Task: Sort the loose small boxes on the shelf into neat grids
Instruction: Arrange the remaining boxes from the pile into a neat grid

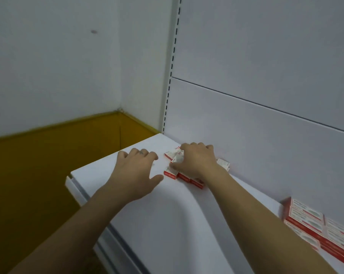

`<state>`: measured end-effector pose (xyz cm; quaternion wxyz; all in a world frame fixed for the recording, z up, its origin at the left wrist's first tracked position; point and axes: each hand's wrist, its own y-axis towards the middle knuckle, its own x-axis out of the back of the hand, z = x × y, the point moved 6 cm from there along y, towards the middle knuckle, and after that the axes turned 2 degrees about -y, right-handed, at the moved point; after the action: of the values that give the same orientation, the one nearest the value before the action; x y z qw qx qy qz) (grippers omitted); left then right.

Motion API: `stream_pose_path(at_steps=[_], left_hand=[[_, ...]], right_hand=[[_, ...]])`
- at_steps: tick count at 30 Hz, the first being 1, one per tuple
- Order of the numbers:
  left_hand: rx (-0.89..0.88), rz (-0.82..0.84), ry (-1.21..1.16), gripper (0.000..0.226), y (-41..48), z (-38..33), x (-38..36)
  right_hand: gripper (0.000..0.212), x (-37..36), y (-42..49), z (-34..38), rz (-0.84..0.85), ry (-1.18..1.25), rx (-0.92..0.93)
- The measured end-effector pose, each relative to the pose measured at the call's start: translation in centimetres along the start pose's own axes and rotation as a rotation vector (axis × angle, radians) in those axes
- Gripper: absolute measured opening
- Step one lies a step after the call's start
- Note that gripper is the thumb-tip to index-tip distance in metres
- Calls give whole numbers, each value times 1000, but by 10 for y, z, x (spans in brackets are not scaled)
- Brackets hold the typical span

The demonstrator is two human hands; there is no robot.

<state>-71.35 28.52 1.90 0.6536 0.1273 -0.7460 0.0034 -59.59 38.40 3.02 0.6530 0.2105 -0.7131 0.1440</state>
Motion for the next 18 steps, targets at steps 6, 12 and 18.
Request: stream_pose_path(at_steps=[6, 12, 18], left_hand=[[-8, -31, -18, 58, 5, 18, 1], [-24, -50, -61, 53, 9, 24, -2], [-45, -32, -107, 51, 14, 28, -6]], right_hand=[[55, -13, 25, 17, 8, -105, -118], [34, -18, 30, 28, 41, -64, -167], [43, -22, 26, 21, 61, 186, -213]])
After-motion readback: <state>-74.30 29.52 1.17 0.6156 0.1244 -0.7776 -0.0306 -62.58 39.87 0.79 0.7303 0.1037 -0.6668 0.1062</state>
